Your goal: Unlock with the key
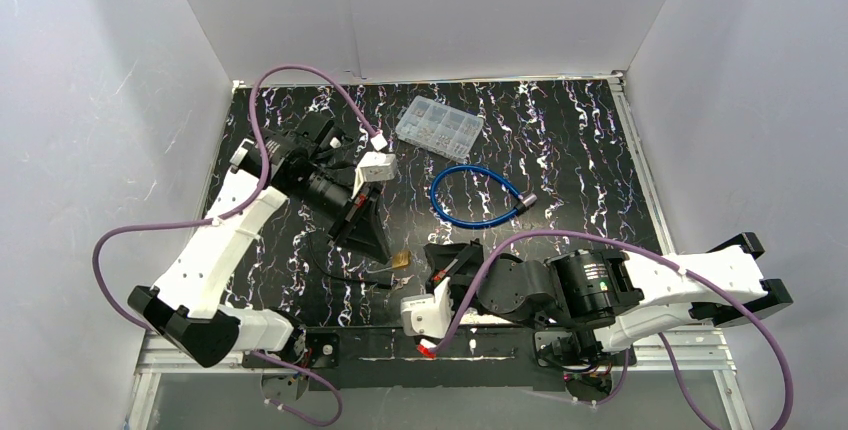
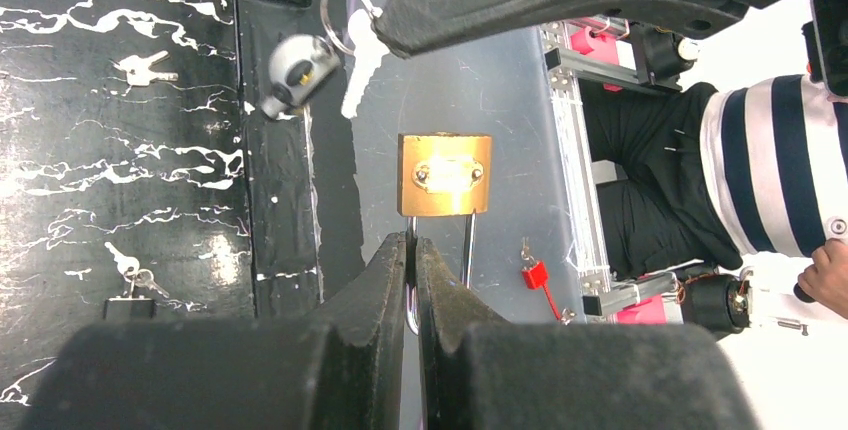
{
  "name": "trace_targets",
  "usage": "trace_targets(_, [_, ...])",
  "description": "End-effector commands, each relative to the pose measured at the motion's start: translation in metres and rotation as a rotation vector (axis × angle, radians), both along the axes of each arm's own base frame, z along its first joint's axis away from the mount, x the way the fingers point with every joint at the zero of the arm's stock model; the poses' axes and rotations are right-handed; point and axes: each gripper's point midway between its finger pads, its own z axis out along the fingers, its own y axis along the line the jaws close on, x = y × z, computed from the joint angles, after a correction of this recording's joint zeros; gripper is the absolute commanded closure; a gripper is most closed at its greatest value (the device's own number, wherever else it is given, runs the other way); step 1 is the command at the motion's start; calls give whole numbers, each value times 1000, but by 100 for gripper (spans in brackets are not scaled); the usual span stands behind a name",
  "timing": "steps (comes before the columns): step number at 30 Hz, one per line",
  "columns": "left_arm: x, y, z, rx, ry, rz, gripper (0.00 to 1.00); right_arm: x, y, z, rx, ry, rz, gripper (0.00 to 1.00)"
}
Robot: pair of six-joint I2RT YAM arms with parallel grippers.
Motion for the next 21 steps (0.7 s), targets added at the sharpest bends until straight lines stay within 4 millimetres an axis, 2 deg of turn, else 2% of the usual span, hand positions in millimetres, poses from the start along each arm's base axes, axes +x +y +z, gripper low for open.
trace_targets(1, [-34, 17, 9, 43, 140, -9, 100, -99, -6, 21, 67, 5, 284, 99])
trace_targets(6, [-29, 15, 8, 49, 143, -3, 100, -100, -8, 27, 81, -8, 282, 99])
trace_targets(21, [-11, 4, 13, 38, 136, -12, 100, -113, -10, 28, 91, 12, 324, 99])
